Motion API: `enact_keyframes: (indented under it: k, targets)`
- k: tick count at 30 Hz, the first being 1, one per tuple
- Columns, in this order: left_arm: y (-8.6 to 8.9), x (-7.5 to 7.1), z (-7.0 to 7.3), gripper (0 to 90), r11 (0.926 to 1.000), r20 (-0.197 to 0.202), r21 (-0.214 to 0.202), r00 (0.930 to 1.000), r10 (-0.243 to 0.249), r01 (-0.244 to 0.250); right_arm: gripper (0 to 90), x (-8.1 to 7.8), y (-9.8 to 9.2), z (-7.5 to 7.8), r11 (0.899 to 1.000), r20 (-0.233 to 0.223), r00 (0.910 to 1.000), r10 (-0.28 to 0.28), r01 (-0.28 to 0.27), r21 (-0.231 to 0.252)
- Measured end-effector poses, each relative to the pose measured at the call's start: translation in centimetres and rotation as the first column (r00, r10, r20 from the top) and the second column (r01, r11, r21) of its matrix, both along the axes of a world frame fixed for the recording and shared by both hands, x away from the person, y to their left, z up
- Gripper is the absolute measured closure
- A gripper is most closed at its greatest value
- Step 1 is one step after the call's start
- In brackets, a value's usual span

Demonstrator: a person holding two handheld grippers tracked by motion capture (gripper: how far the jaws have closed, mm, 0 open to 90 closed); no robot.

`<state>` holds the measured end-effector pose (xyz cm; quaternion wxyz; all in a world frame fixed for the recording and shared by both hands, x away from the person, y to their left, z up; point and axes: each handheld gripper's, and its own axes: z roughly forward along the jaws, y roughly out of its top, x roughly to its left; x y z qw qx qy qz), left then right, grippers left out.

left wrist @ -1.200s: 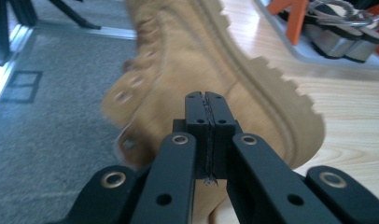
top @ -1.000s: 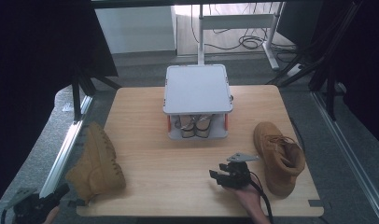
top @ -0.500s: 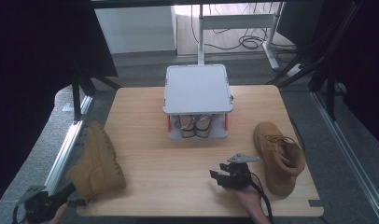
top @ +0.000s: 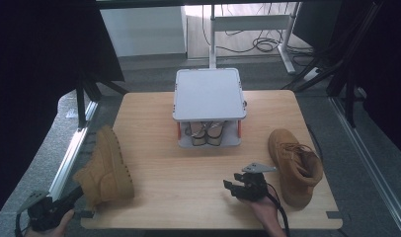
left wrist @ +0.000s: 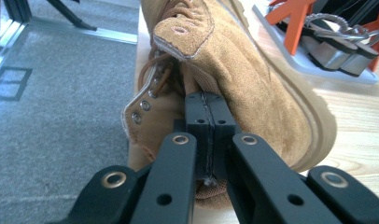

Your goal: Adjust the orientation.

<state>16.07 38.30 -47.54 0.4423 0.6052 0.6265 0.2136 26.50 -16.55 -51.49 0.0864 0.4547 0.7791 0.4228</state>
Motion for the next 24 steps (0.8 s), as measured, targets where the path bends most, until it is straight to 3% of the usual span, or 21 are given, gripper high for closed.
enact_keyframes:
  k: [9,12,14,24]
  targets:
    - [-2.2,1.6,0.4,89.8,0.9972,-0.003,-0.003,0.9972,-0.075,0.075,45.6,-0.1,-0.4,0.1,1.000,0.001,0.9999,-0.010,0.010,0.010]
    - [-3.6,2.4,0.2,89.8,0.9953,-0.011,0.037,0.9960,-0.089,0.089,46.0,-0.1,-0.5,0.1,1.000,0.003,0.9999,-0.013,0.013,0.007]
    - [-4.1,2.8,0.6,89.8,0.9953,-0.003,0.029,0.9957,-0.093,0.093,46.0,-0.2,-0.5,0.0,1.000,0.002,0.9999,-0.011,0.011,0.005]
    - [-6.9,5.2,1.8,89.8,0.9859,0.009,0.040,0.9866,-0.163,0.163,46.0,-0.1,-0.9,-0.3,1.000,-0.004,0.9998,-0.020,0.020,0.009]
